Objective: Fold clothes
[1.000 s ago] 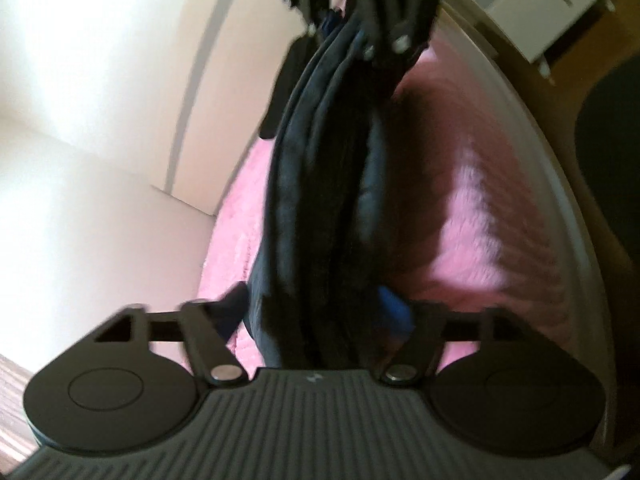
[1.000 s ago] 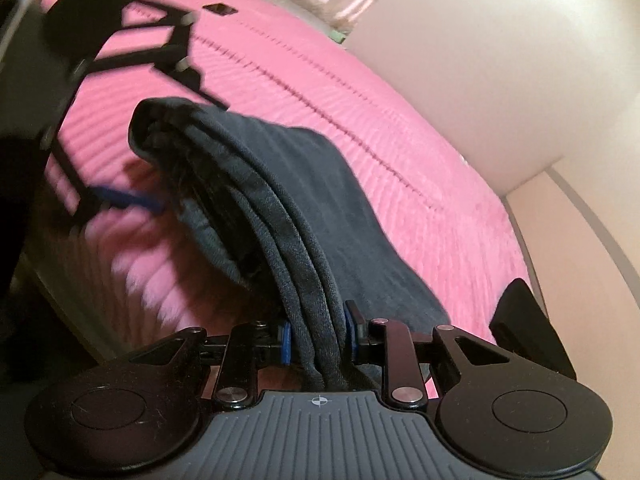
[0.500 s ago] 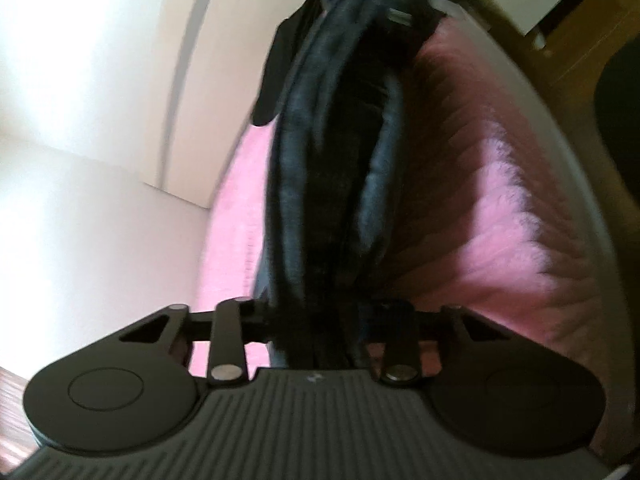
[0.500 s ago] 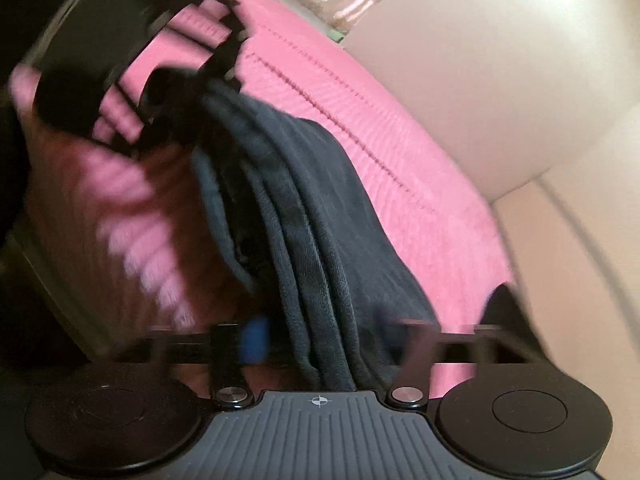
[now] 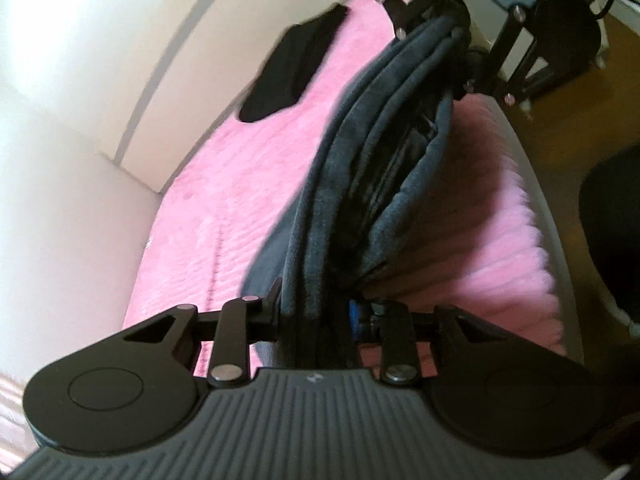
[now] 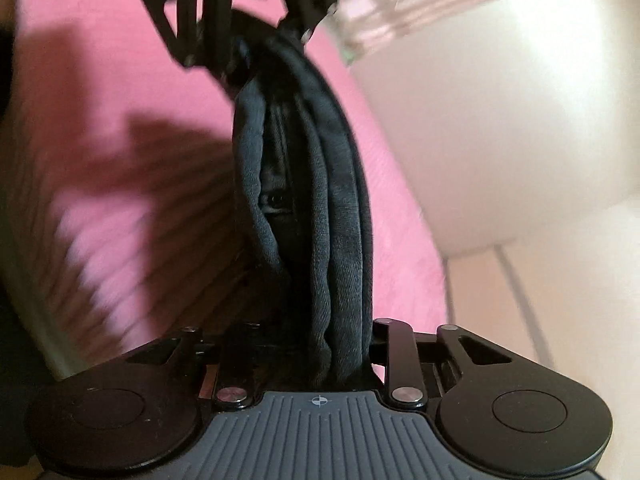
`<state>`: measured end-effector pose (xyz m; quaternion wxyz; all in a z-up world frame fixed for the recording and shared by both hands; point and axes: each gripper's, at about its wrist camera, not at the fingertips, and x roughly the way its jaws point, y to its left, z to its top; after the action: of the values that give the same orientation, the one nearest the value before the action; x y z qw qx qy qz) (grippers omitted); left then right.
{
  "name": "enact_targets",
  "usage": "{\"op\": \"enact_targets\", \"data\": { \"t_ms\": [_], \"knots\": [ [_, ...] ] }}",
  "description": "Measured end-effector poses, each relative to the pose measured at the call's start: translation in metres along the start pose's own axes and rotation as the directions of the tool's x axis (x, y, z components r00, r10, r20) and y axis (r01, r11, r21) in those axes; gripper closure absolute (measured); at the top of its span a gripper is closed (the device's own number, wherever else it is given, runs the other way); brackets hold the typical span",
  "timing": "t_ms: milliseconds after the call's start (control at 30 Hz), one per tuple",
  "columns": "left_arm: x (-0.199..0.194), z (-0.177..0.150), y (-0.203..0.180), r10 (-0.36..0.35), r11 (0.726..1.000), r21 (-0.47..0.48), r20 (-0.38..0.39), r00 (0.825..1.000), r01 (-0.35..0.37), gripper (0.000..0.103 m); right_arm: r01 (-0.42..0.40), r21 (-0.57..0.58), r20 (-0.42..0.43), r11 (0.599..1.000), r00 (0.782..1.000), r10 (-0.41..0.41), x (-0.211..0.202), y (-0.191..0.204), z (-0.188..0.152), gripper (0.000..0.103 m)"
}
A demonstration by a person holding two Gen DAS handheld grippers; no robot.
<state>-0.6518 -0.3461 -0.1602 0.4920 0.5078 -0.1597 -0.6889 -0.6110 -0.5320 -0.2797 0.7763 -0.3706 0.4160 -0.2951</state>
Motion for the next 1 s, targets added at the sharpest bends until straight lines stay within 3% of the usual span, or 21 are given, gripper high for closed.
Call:
{"op": "enact_targets", "data": {
  "t_ms": [100, 200, 333, 433, 533, 600, 633, 667, 767, 867, 933, 1000],
  "knots": [
    [-0.018, -0.011, 0.037, 0.087, 0.996, -0.007, -0.013, 0.996, -0.087, 0.077, 0.029, -0.022, 0.100, 0.999, 0.995, -0.027, 0.006, -0.028, 0.036, 0.076],
    [-0.048, -0.031, 0.074, 0.206, 0.978, 0.015, -0.057, 0.977, -0.206, 0.076, 0.083, -0.035, 0.219, 0.996, 0.973, -0.074, 0.012, -0.041, 0.076, 0.076],
    [-0.103, -0.066, 0.081, 0.386, 0.922, 0.082, -0.134, 0.913, -0.378, 0.076, 0.119, -0.039, 0.369, 0.992, 0.925, -0.096, 0.004, -0.024, 0.123, 0.076],
    [-0.134, -0.098, 0.044, 0.428, 0.903, 0.123, -0.198, 0.882, -0.411, 0.076, 0.049, -0.091, 0.402, 0.995, 0.916, -0.008, -0.002, 0.027, 0.128, 0.076],
    [-0.141, -0.133, -0.025, 0.350, 0.936, 0.121, -0.292, 0.890, -0.329, 0.073, -0.108, -0.162, 0.363, 0.981, 0.918, 0.161, -0.003, 0.091, 0.119, 0.073],
    [-0.135, -0.155, -0.067, 0.216, 0.976, 0.052, -0.370, 0.904, -0.211, 0.062, -0.183, -0.207, 0.322, 0.961, 0.915, 0.244, -0.010, 0.124, 0.108, 0.063],
    [-0.130, -0.165, -0.086, 0.137, 0.989, 0.012, -0.403, 0.905, -0.145, 0.062, -0.203, -0.218, 0.307, 0.955, 0.914, 0.264, -0.016, 0.133, 0.102, 0.060],
    [-0.129, -0.172, -0.103, 0.130, 0.991, 0.018, -0.413, 0.901, -0.135, 0.062, -0.229, -0.209, 0.290, 0.951, 0.914, 0.284, -0.022, 0.136, 0.097, 0.057],
    [-0.137, -0.179, -0.127, 0.164, 0.985, 0.023, -0.419, 0.893, -0.170, 0.062, -0.324, -0.070, 0.263, 0.944, 0.906, 0.331, -0.045, 0.111, 0.074, 0.054],
    [-0.163, -0.178, -0.111, 0.102, 0.970, -0.163, -0.408, 0.907, -0.182, 0.061, -0.420, 0.105, 0.239, 0.901, 0.890, 0.387, -0.066, 0.075, 0.050, 0.054],
    [-0.182, -0.179, -0.101, 0.060, 0.946, -0.273, -0.385, 0.921, -0.176, 0.061, -0.508, 0.287, 0.256, 0.812, 0.858, 0.446, -0.080, 0.049, 0.037, 0.054],
    [-0.204, -0.182, -0.087, 0.007, 0.897, -0.415, -0.332, 0.943, -0.153, 0.061, -0.556, 0.436, 0.310, 0.708, 0.831, 0.462, -0.094, 0.029, 0.028, 0.054]
  ]
}}
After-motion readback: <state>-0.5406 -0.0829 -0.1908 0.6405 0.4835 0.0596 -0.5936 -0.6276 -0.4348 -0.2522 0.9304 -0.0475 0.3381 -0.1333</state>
